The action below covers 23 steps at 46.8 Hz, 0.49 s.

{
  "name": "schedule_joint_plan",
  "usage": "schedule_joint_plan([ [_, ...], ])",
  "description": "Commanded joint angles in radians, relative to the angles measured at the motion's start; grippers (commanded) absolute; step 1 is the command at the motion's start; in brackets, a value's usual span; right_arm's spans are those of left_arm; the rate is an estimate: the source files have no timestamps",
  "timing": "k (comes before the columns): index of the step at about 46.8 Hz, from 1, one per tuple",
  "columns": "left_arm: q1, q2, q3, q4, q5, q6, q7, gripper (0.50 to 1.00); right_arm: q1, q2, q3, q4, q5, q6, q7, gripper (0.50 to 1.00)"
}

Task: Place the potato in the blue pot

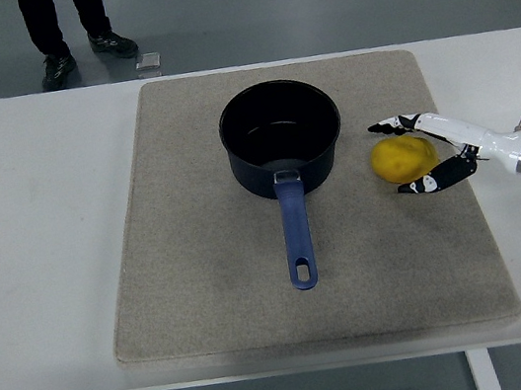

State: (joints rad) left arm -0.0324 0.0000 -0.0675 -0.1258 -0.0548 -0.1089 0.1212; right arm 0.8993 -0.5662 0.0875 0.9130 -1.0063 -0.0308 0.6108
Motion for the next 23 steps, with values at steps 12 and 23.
schedule_joint_plan([
  [12,0.0,0.0,0.0,0.0,0.0,0.0,0.0,1.0,0.0,0.019,-0.003,-0.037,-0.002,0.028,0.0,0.5],
  [23,0.0,0.0,0.0,0.0,0.0,0.0,0.0,1.0,0.009,0.019,-0.028,-0.057,0.014,0.041,0.0,0.5],
])
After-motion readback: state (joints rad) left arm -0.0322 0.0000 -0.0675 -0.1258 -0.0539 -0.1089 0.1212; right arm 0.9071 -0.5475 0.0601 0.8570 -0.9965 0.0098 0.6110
